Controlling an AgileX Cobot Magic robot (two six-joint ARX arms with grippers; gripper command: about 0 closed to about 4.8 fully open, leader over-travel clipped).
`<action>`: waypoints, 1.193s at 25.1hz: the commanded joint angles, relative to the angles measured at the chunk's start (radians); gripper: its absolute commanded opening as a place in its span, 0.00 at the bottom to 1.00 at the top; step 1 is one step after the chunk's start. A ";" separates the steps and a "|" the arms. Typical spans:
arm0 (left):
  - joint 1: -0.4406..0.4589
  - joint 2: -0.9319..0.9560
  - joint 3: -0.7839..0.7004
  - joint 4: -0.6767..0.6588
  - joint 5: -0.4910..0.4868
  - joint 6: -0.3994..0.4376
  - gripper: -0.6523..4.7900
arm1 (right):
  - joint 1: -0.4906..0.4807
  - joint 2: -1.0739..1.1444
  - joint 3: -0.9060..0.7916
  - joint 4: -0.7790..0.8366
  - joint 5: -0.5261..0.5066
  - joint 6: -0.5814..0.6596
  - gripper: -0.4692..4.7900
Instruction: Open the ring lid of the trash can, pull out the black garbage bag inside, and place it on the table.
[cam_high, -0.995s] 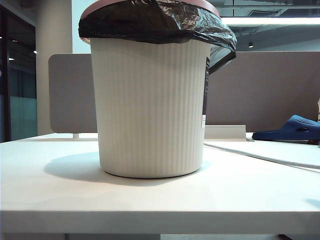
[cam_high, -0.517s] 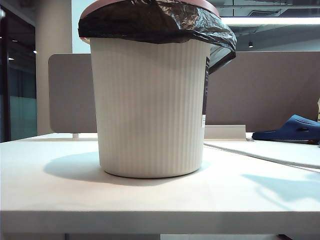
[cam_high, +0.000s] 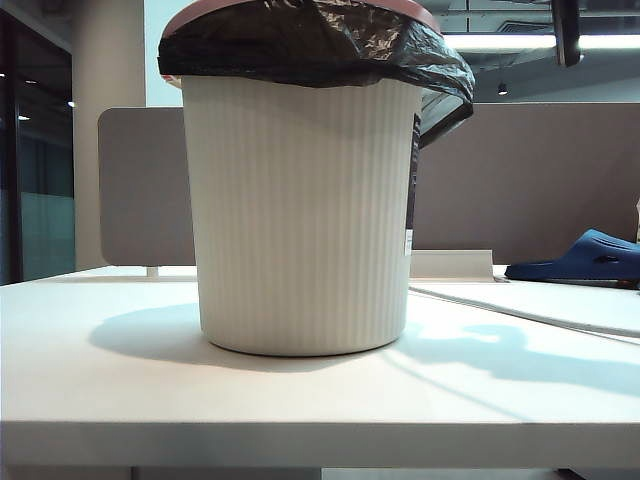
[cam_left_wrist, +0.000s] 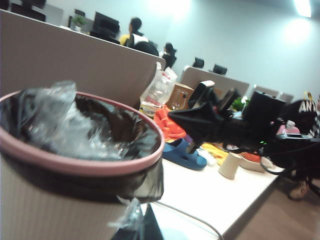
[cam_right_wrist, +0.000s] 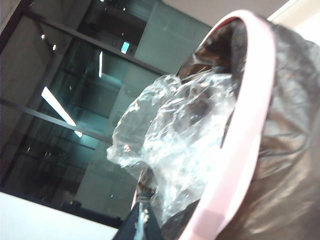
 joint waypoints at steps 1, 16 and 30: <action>0.000 0.139 0.132 -0.040 0.079 0.071 0.15 | 0.001 0.008 0.006 0.020 0.017 -0.004 0.14; -0.241 0.550 0.229 -0.061 0.026 0.170 0.50 | 0.000 0.014 0.006 -0.022 0.079 -0.083 0.38; -0.478 0.608 0.229 -0.007 -0.261 0.256 0.63 | 0.000 0.097 0.008 0.022 0.047 -0.089 0.49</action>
